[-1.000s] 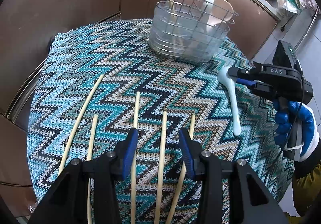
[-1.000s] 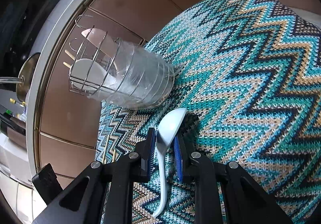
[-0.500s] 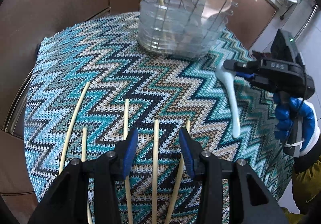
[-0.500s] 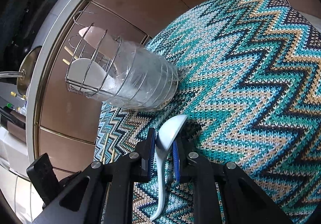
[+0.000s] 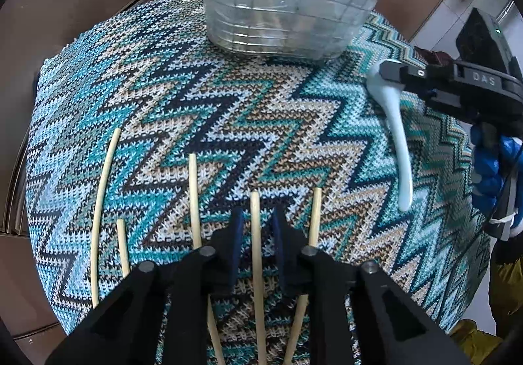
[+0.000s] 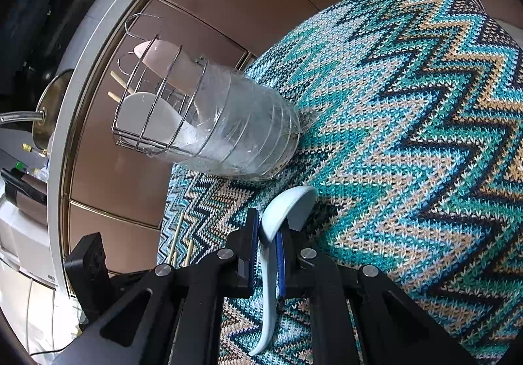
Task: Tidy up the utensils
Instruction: 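Grasp a wooden chopstick with the left tool while the right tool lifts the ladle, then carry the chopstick with the left tool while the right tool carries the ladle to the holder, then release the ladle into the holder with the right tool while the left tool releases the chopstick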
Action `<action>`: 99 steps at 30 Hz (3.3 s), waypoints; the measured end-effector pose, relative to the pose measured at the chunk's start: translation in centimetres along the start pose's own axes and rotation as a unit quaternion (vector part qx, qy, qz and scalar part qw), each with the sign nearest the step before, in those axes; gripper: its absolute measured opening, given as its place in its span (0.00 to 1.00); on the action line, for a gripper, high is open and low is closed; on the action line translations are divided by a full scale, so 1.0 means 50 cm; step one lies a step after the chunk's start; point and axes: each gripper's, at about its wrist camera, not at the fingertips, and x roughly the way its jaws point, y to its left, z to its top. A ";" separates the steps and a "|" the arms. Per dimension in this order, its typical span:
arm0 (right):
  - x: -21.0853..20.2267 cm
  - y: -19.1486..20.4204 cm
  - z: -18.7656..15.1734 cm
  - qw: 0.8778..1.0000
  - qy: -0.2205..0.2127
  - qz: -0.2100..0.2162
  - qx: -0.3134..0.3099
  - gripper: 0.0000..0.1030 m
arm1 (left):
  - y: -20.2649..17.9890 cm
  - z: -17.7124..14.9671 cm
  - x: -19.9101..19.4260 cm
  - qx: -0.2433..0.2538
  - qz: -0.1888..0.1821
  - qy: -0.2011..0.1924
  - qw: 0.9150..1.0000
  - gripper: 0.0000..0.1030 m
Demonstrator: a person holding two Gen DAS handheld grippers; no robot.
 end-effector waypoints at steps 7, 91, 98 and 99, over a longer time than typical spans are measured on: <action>-0.023 0.013 -0.003 1.000 -0.008 0.003 -0.015 0.09 | 0.012 -0.006 -0.022 -0.001 0.000 -0.014 1.000 0.05; -0.105 0.315 0.035 0.879 -0.311 -0.065 -0.355 0.08 | 0.003 0.262 -0.317 -0.161 0.067 -0.567 0.805 0.06; -0.126 0.306 0.015 0.882 -0.314 -0.068 -0.345 0.35 | -0.006 0.220 -0.335 -0.158 0.064 -0.561 0.810 0.31; -0.132 0.309 0.012 0.882 -0.316 -0.068 -0.344 0.37 | -0.004 0.213 -0.343 -0.159 0.064 -0.561 0.810 0.32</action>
